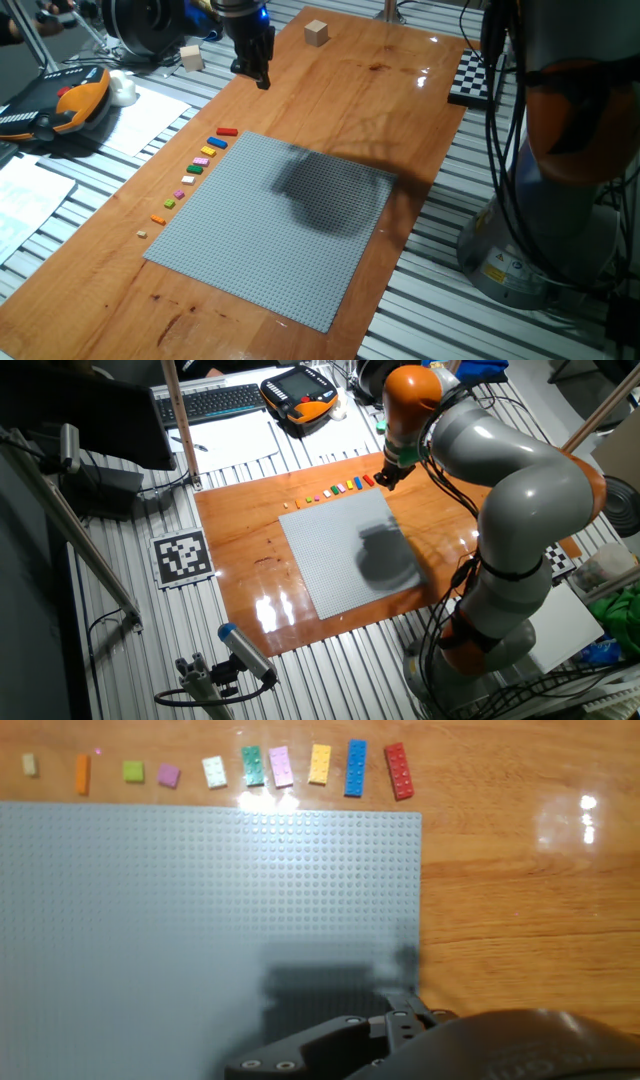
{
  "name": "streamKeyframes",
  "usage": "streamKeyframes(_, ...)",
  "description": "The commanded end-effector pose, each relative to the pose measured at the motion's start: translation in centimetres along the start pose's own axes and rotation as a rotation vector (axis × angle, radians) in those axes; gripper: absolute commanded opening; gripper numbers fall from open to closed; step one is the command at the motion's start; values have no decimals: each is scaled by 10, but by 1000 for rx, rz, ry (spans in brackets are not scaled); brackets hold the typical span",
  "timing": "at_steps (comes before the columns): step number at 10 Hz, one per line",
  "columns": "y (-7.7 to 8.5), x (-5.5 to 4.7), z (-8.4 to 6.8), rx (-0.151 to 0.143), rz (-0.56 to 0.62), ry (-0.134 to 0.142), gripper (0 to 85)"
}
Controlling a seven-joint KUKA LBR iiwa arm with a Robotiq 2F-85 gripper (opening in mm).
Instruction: Stack small Lego blocks randomly, one at a time
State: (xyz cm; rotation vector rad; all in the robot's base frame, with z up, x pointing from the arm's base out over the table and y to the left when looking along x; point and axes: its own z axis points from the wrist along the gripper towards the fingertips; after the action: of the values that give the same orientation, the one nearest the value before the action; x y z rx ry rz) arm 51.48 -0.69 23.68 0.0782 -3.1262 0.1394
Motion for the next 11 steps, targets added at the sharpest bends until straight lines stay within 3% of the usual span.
streamKeyframes(1,0,0,0,-23,16,-3,0)
streamKeyframes(4,0,0,0,-5,59,-17,0)
streamKeyframes(6,0,0,0,-1,24,-67,0)
streamKeyframes(7,0,0,0,-26,35,-73,0)
streamKeyframes(9,0,0,0,-17,92,-67,0)
streamKeyframes(10,-12,-20,-3,-23,102,-25,170)
streamKeyframes(11,-25,-43,-4,-22,76,5,170)
